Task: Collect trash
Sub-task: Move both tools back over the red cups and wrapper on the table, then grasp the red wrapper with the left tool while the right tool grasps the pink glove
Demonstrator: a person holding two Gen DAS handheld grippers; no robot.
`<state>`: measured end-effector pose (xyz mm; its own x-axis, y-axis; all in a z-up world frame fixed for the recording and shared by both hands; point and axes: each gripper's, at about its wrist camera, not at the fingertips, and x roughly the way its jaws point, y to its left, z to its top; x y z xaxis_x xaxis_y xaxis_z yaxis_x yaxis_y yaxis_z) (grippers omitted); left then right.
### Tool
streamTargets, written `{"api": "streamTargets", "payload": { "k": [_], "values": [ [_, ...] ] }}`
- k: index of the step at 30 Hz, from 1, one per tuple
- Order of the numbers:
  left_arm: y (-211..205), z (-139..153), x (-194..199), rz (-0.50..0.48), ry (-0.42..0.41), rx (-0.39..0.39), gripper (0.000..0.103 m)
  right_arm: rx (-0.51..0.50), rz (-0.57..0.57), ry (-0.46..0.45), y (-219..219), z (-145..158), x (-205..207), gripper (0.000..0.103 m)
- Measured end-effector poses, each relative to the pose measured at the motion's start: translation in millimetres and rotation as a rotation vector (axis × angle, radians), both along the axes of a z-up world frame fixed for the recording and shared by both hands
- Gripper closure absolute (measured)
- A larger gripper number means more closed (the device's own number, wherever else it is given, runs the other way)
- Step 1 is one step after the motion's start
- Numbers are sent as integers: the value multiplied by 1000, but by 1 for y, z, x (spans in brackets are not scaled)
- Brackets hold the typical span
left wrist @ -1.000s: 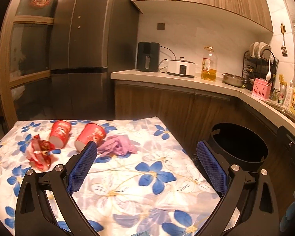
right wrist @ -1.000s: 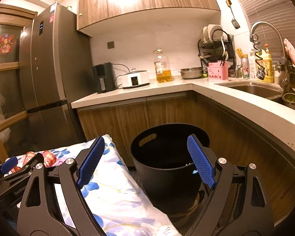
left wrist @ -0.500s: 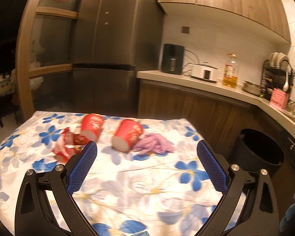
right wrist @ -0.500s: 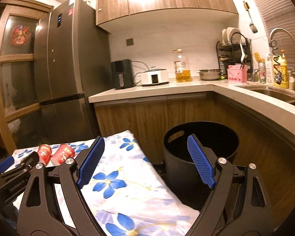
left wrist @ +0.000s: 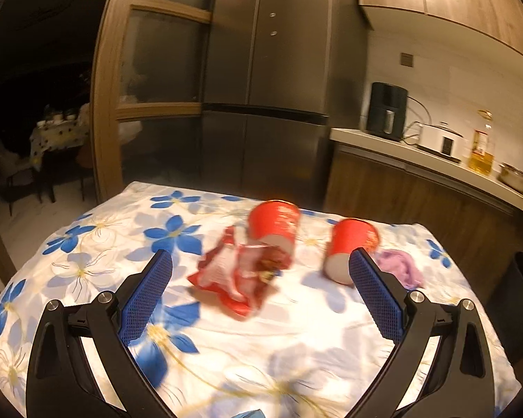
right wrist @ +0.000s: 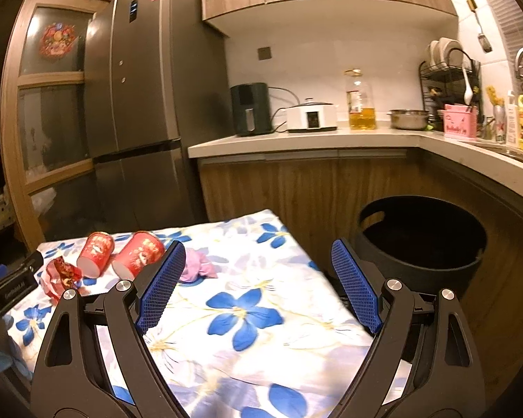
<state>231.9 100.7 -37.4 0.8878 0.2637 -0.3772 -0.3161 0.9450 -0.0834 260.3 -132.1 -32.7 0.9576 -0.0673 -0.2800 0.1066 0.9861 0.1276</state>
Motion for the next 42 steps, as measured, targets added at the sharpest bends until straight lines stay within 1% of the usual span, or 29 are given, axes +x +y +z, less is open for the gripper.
{"api": "streamTargets", "payload": {
  "k": [5, 10, 14, 17, 20, 21, 22, 24, 26, 28, 29, 31, 33, 35, 36, 37, 38, 40, 41, 42],
  "values": [
    [19, -9, 23, 29, 29, -21, 6, -4, 39, 10, 17, -4, 18, 18],
    [29, -17, 42, 42, 65, -45, 6, -17, 61, 10, 30, -7, 37, 18],
    [38, -22, 55, 48, 97, -79, 6, -16, 67, 31, 38, -12, 59, 18],
    [42, -29, 60, 34, 125, -111, 6, -12, 79, 53, 44, -18, 79, 18],
    [45, -33, 62, 25, 135, -133, 7, -16, 93, 87, 51, -25, 103, 18],
    [45, -33, 62, 24, 136, -137, 8, -12, 100, 96, 52, -28, 108, 18],
    [46, -34, 63, 19, 138, -143, 12, -11, 107, 111, 55, -32, 116, 18],
    [45, -36, 64, 12, 146, -148, 15, -16, 111, 139, 60, -38, 128, 19],
    [45, -39, 66, -2, 157, -156, 28, -10, 110, 165, 63, -44, 138, 18],
    [43, -40, 69, -13, 166, -156, 31, 3, 111, 188, 64, -48, 146, 19],
    [43, -41, 69, -19, 168, -154, 36, 10, 109, 198, 64, -50, 149, 19],
    [40, -42, 69, -35, 170, -152, 41, 22, 109, 215, 64, -52, 155, 20],
    [38, -42, 68, -47, 167, -145, 48, 29, 112, 227, 65, -53, 161, 21],
    [38, -42, 67, -58, 162, -146, 54, 22, 111, 258, 67, -57, 168, 25],
    [39, -42, 65, -61, 155, -151, 56, 19, 112, 276, 69, -59, 172, 29],
    [40, -41, 63, -62, 149, -157, 61, 18, 111, 290, 69, -61, 175, 32],
    [42, -41, 62, -59, 143, -164, 67, 22, 112, 312, 70, -64, 180, 34],
    [45, -40, 58, -50, 134, -174, 75, 33, 113, 338, 71, -70, 185, 41],
    [46, -39, 56, -48, 128, -178, 79, 37, 118, 358, 72, -73, 190, 43],
    [47, -38, 53, -48, 119, -185, 81, 36, 122, 373, 73, -76, 193, 46]
  ]
}}
